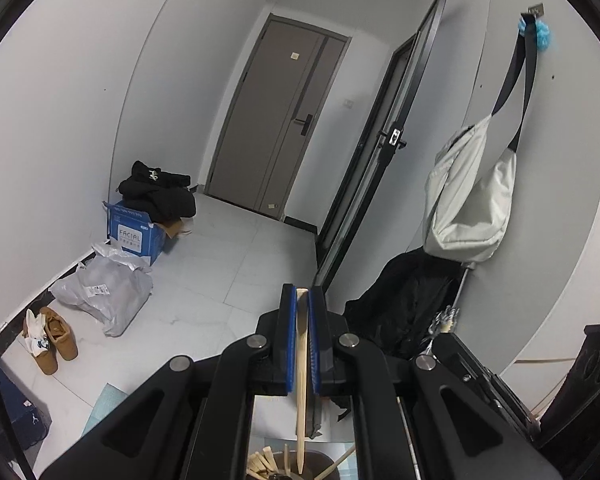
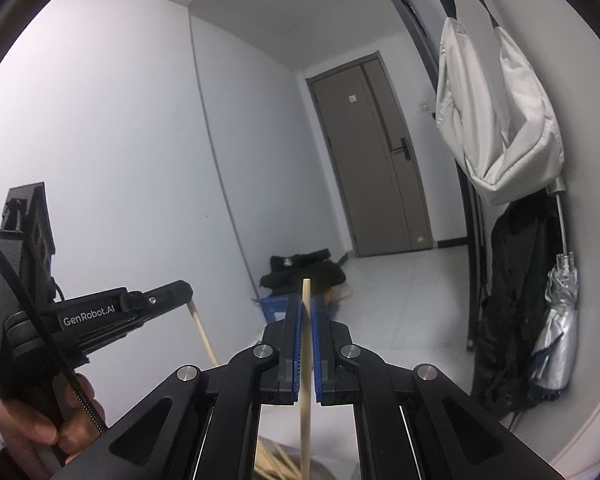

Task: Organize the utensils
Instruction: 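Open both tools to drop the chopsticks into the holder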

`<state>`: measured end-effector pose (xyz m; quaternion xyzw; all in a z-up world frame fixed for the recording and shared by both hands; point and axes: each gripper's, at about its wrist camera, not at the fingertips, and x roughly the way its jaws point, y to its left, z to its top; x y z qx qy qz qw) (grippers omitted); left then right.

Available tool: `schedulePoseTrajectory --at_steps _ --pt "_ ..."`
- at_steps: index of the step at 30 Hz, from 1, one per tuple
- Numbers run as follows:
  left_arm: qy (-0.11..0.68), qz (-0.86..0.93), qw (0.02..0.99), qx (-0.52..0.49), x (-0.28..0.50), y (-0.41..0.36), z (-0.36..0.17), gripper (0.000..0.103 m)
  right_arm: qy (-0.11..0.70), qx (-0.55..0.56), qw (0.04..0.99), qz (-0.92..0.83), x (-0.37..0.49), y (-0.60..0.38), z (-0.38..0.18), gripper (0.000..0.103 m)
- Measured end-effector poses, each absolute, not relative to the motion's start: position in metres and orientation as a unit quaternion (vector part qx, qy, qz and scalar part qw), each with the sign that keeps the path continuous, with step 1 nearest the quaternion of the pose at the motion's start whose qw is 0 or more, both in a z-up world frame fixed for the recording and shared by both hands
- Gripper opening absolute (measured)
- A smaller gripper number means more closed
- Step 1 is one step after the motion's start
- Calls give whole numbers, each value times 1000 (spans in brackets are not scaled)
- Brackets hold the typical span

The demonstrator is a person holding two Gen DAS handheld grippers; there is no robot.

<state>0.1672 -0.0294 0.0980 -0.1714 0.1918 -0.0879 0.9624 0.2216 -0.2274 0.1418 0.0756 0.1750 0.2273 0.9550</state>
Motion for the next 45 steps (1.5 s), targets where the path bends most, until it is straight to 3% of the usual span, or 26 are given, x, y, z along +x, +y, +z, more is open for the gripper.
schedulePoseTrajectory --at_steps 29,45 --pt "257 -147 950 -104 162 -52 50 2 166 -45 937 303 198 -214 63 4" --pt "336 -184 917 -107 164 -47 21 3 257 -34 904 340 202 -219 28 7"
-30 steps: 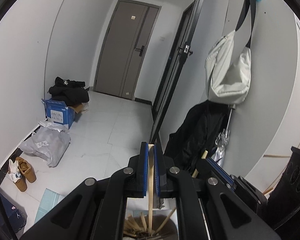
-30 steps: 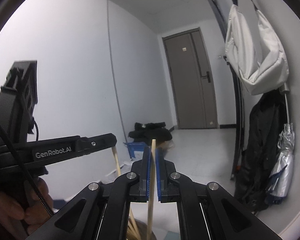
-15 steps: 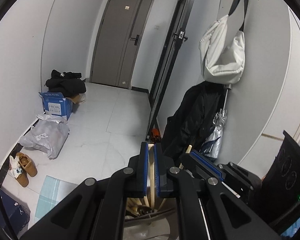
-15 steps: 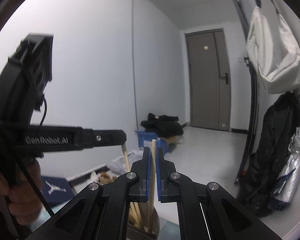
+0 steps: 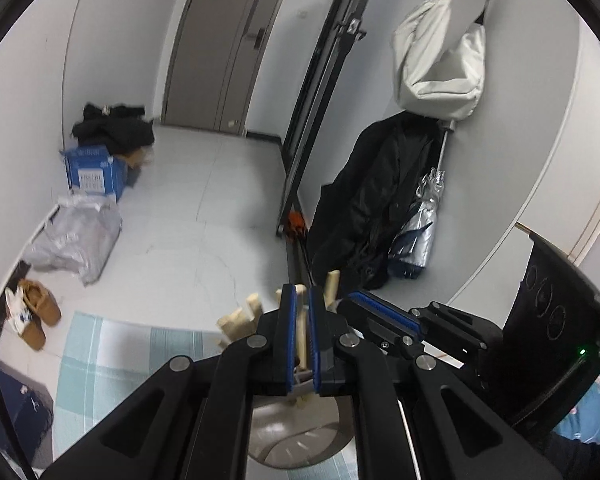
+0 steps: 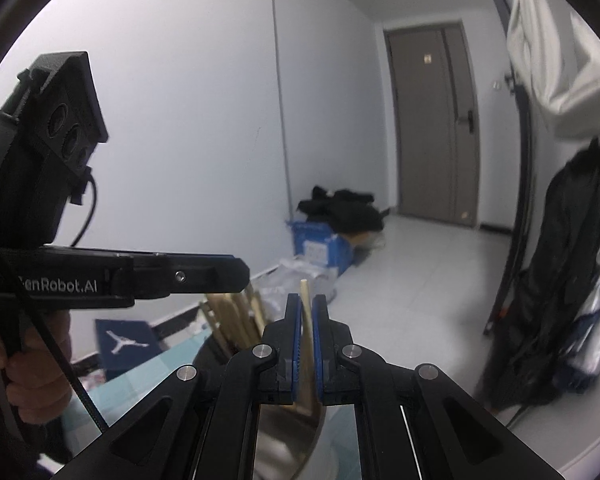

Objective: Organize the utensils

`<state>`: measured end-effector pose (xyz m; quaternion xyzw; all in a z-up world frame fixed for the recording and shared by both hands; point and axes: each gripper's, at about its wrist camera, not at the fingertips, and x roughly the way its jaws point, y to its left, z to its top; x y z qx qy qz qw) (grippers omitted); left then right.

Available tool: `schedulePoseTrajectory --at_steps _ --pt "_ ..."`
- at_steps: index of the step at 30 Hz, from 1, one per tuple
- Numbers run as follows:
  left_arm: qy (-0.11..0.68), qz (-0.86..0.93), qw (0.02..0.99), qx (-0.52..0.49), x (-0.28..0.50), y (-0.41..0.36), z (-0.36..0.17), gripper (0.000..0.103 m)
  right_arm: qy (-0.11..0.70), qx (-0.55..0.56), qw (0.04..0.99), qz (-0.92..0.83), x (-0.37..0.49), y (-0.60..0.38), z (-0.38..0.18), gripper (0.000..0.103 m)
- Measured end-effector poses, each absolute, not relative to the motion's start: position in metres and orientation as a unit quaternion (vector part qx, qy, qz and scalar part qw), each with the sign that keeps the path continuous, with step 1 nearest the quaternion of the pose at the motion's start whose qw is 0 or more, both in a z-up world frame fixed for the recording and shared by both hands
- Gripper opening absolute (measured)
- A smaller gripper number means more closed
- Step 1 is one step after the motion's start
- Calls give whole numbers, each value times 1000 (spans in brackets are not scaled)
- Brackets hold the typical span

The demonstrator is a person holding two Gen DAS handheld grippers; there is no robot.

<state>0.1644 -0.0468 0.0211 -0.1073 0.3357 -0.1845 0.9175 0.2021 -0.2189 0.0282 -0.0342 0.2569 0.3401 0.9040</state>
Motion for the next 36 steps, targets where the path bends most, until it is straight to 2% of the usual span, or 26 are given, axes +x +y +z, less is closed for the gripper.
schedulePoseTrajectory --at_steps 5,7,8,10,11,14,16,19,20,24,27,36 --pt "338 -158 919 -131 158 -31 26 10 272 -15 904 329 200 -228 26 7" --pt "329 -146 924 -127 150 -29 31 26 273 3 908 318 197 -233 30 9" --pt "323 -141 927 -126 145 -27 34 31 273 10 910 312 195 -235 32 13" --pt "306 -120 937 -120 133 -23 44 49 272 19 914 300 190 -236 39 28" --pt "298 -111 941 -118 127 -21 48 52 268 22 916 296 187 -236 42 40" --pt "281 -91 949 -113 114 -18 57 66 259 42 921 288 172 -234 54 46" --pt "272 -67 953 -113 107 -12 62 81 258 45 924 277 164 -231 60 50" --pt "245 -29 963 -106 89 -7 71 91 256 41 936 238 142 -227 73 61" --pt "238 -21 966 -102 83 -6 73 93 255 43 937 234 137 -227 75 65" --pt "217 -17 972 -87 65 -8 76 101 250 37 943 217 108 -224 89 69" --pt "203 -16 976 -82 52 -8 74 102 237 34 948 209 89 -224 98 79" --pt "195 -13 978 -78 28 -8 60 102 215 17 960 180 40 -231 106 96"
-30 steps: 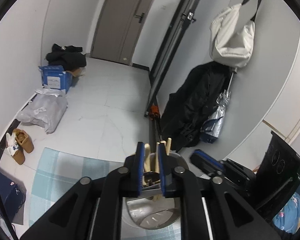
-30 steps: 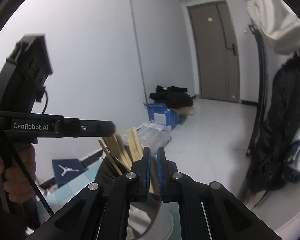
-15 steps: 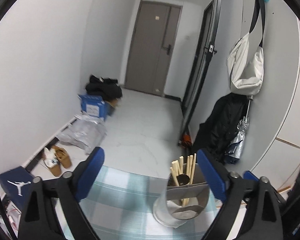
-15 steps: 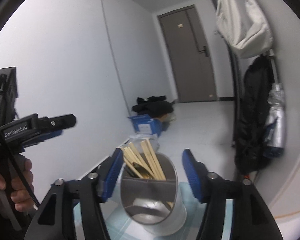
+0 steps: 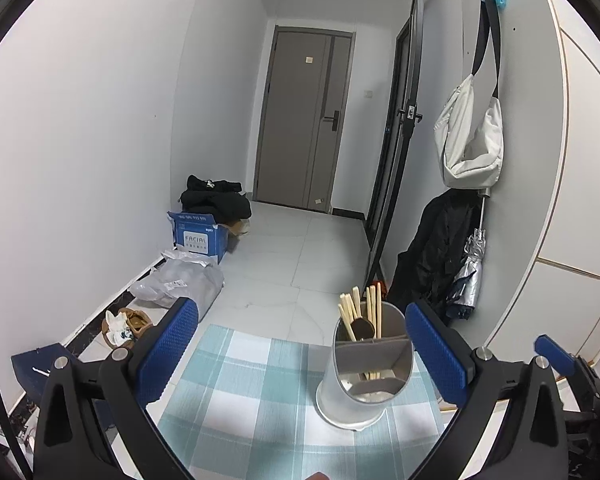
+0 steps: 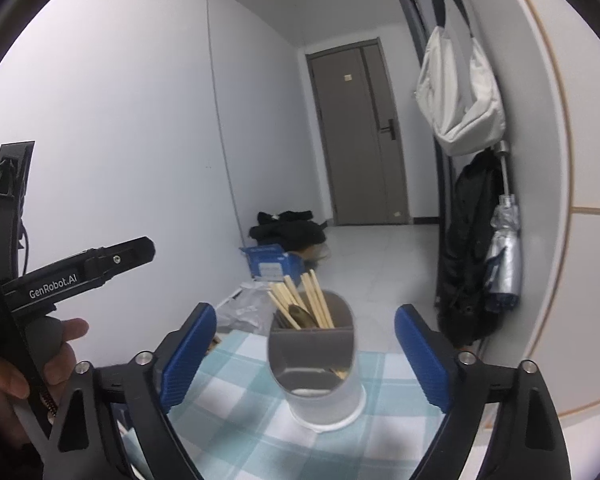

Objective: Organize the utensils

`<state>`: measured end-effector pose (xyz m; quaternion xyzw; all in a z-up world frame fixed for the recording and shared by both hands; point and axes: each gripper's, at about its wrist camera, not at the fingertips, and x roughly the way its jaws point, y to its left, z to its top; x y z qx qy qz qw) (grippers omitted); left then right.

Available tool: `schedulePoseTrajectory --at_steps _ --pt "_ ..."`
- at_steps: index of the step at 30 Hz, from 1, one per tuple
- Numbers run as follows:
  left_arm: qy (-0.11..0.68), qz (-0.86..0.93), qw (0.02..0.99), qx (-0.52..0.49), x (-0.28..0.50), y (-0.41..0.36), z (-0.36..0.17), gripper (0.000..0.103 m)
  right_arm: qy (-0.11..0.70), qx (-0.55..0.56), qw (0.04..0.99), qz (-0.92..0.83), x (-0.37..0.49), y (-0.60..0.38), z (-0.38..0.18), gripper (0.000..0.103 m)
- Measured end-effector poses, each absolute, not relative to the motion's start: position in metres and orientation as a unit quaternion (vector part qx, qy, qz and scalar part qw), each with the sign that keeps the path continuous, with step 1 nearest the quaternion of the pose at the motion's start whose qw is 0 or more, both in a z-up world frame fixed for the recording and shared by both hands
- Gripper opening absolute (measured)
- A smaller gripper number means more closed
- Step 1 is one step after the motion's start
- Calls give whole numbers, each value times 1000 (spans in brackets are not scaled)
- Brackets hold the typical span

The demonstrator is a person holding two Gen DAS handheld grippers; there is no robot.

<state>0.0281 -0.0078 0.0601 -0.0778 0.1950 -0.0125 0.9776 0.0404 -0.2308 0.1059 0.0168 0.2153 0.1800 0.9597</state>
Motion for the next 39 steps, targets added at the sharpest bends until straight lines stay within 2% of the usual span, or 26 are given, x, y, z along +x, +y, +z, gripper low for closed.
schedulePoseTrajectory --at_steps 6,16,39 --pt "194 -8 978 -81 19 -7 49 102 211 16 964 161 28 -239 101 102" --pt "191 -7 980 -62 6 -12 28 102 219 -4 964 152 13 -236 75 103" --pt "201 -9 978 -62 4 -13 25 102 215 -4 967 137 8 -236 71 103"
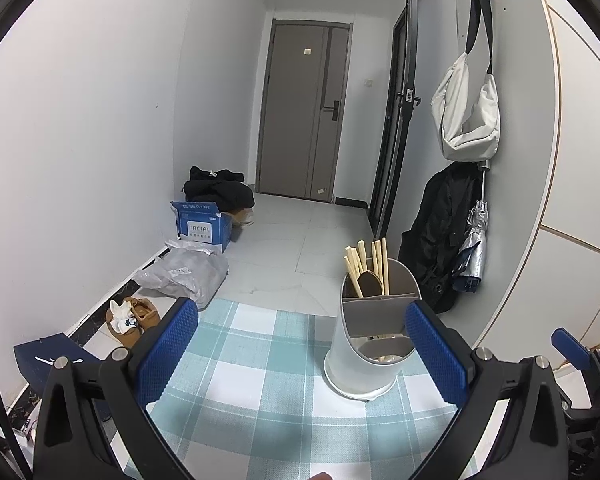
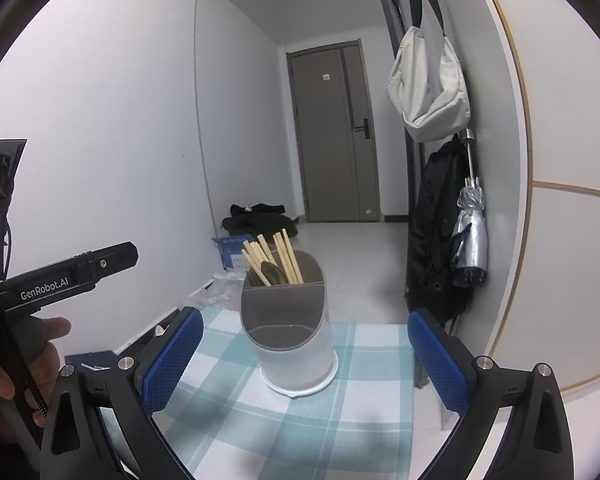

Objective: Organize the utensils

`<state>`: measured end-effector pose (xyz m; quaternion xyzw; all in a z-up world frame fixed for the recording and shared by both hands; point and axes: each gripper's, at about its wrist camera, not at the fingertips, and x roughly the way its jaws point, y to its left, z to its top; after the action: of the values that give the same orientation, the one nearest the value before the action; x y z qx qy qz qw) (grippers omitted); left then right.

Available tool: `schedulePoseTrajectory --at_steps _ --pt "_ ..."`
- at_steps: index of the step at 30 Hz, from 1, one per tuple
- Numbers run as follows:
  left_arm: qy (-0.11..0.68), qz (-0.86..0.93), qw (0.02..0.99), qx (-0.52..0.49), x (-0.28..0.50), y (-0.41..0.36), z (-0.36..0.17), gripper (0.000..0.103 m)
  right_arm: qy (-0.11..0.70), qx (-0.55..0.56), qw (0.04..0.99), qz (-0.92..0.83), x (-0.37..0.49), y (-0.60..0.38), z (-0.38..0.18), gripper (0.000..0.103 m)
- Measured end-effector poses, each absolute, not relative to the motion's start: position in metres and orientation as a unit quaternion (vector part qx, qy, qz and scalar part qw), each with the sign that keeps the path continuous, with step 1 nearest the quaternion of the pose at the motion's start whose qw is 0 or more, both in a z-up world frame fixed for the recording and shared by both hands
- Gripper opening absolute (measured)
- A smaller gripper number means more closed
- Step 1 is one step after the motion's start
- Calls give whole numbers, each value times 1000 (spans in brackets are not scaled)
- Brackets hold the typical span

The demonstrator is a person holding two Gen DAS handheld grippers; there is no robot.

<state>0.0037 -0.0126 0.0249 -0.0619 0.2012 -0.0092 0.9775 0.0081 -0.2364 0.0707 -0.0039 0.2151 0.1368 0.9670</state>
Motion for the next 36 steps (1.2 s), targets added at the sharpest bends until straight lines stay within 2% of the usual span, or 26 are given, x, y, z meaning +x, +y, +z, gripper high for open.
schedulePoseTrajectory --at_steps 21,36 --pt "180 7 982 -49 -1 -12 28 102 220 -2 966 134 8 -236 70 103" --pt "201 17 977 -67 4 -5 24 102 220 -6 966 134 8 -234 69 103"
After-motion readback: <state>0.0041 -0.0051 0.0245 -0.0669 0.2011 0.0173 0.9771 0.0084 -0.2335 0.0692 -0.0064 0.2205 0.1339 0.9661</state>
